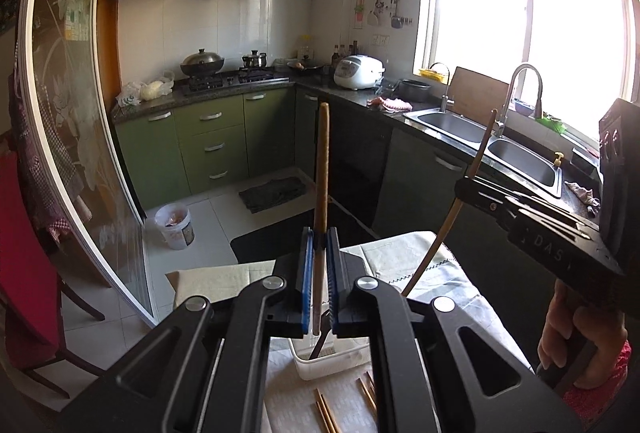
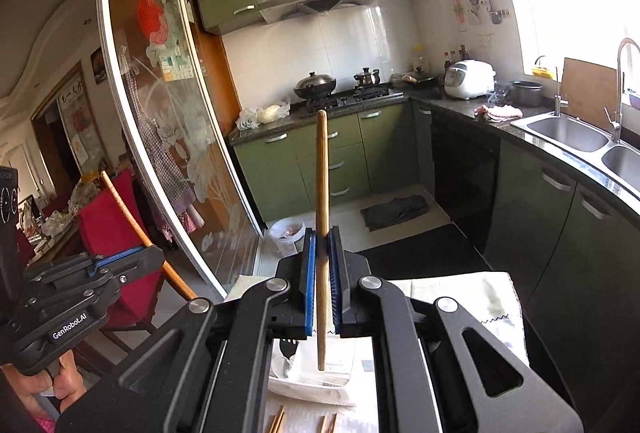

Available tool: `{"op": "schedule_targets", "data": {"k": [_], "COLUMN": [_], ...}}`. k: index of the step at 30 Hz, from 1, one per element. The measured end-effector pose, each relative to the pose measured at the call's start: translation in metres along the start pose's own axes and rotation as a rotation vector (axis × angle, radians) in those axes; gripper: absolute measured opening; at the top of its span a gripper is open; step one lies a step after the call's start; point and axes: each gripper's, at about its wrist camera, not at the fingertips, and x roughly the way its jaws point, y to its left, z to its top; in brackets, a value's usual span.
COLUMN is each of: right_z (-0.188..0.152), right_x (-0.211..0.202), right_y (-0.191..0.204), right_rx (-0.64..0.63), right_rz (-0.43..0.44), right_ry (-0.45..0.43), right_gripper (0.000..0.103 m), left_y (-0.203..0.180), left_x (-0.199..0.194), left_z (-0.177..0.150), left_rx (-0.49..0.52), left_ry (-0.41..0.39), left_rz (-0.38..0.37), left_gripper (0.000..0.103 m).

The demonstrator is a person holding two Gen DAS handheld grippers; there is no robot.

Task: Organize utensils
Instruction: 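Lift the chopstick upright into the caddy with the left tool while the right tool does likewise, then grasp another wooden chopstick with the left tool while the right tool grasps one too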

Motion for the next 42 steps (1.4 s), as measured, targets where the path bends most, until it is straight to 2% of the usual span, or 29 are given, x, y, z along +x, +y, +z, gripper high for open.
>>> {"op": "schedule_targets", "data": {"k": [9,13,18,21,23,25,26,30,36,42], "right_z": [-0.049,-0.059,-0.060,-0.066,-0.075,-0.090,-0.100,-0.149,-0.214,-0.233], "right_x": [0.054,0.061,0.039,0.012,-0.006,-0.024,-0.031,-0.043,-0.039,-0.032], "right_y": [-0.006,-0.007,-0.006,-0.012,-0.017,-0.026,-0.030,-0.051,-0.074,-0.087], "right_rx": [-0.028,-0.018,-0.023,-0.009,-0.003,0.002,0.003,0.026,0.088,0.128], "right_rz": [-0.015,-0.004,0.007,0.028,0.035,0.034,0.028,0.016,0.025,0.027], "right_ry": [0.184,0.229,0.205,0.186,0.188,0.199,0.212,0.303,0.417,0.458], "right_gripper": [0.008,0.010,0.012,0.018,0.018,0.023,0.027,0.027,0.027,0.027], "left_y": [0.006,0.011,0.010,0.003,0.001,-0.001,-0.001,0.000,0.004,0.001], "left_x": [0.059,0.066,0.055,0.043,0.036,0.033,0.034,0.056,0.095,0.105], "left_z": [-0.047,-0.058,-0.063,-0.069,-0.079,-0.096,-0.107,-0.156,-0.215,-0.232], "left_rx": [-0.020,-0.036,-0.035,-0.027,-0.024,-0.025,-0.028,-0.039,-0.068,-0.049], "left_ry": [0.205,0.255,0.263,0.278,0.305,0.344,0.372,0.515,0.684,0.725], "left_rz": [0.011,0.013,0.006,0.004,-0.006,-0.014,-0.018,-0.031,-0.002,0.016], "left_gripper": [0.007,0.017,0.020,0.021,0.022,0.025,0.027,0.027,0.027,0.027]}}
